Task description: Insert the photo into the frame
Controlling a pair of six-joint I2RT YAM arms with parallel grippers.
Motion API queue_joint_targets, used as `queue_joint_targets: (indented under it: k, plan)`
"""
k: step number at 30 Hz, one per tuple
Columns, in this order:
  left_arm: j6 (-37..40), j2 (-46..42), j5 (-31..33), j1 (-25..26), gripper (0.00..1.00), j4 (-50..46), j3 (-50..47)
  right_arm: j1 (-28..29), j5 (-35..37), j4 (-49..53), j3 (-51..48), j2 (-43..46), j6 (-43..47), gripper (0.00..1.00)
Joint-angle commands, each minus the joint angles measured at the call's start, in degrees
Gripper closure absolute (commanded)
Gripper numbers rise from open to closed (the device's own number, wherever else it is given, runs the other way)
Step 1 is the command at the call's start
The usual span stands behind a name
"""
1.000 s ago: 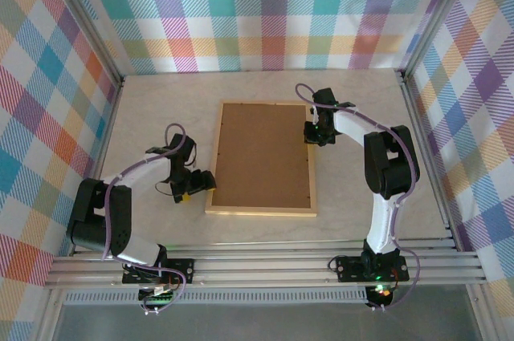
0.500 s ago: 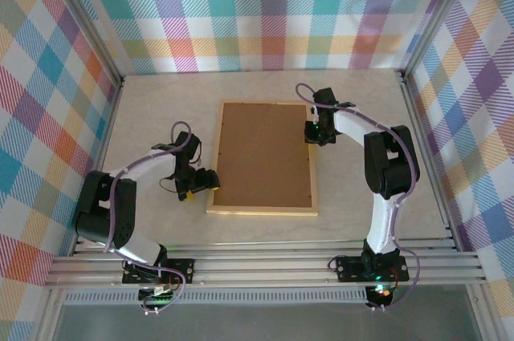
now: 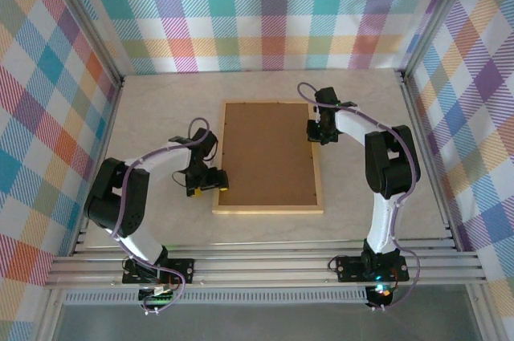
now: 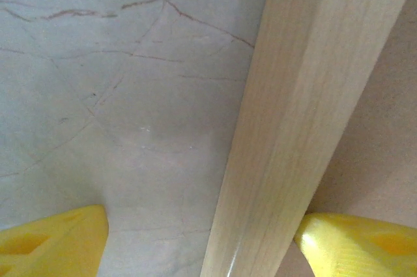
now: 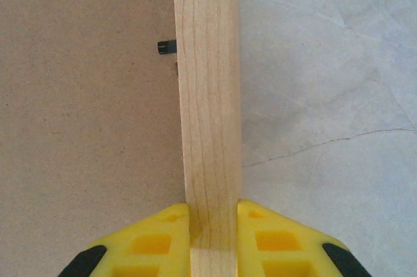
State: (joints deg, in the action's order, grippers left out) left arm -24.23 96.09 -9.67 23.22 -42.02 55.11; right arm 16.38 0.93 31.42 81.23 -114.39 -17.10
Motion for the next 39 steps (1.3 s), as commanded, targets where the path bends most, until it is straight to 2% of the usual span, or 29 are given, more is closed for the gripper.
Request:
queue_joint_targets:
  k: [1, 15, 20, 26, 30, 33, 36, 39]
  plan:
    - [0.9, 7.7, 2.6, 4.1, 0.2, 1.5, -2.8, 2.0, -6.0, 4.3, -0.8, -2.3, -0.5, 0.82]
    - [0.7, 3.7, -1.4, 4.5, 0.19, 0.0, 3.9, 2.0, -4.7, 4.9, -0.3, -1.8, 0.0, 0.82]
    - [2.2, 0.7, 0.6, 3.3, 0.17, -2.1, 9.1, 1.9, -3.9, 5.5, 0.6, -1.4, 0.3, 0.81]
    - [3.8, -2.1, 5.0, -0.4, 0.16, -3.1, 11.9, 1.6, -2.5, 7.1, 2.5, -1.1, 1.0, 0.78]
    - [2.4, -4.5, 6.7, -3.6, 0.15, -0.3, 10.7, 1.1, -1.2, 7.8, 3.6, 0.7, 1.1, 0.64]
    - [0.7, -5.6, 7.6, -6.0, 0.13, 2.9, 9.2, 0.6, -0.1, 8.4, 3.7, 3.0, 1.6, 0.49]
    - [-1.5, -5.7, 5.5, -8.6, 0.12, 8.3, 7.3, 0.2, 0.1, 8.8, 2.7, 5.8, 2.4, 0.32]
    - [-3.6, -4.3, 2.3, -10.4, 0.12, 14.4, 6.1, 0.1, -1.0, 9.8, 0.7, 7.9, 2.8, 0.25]
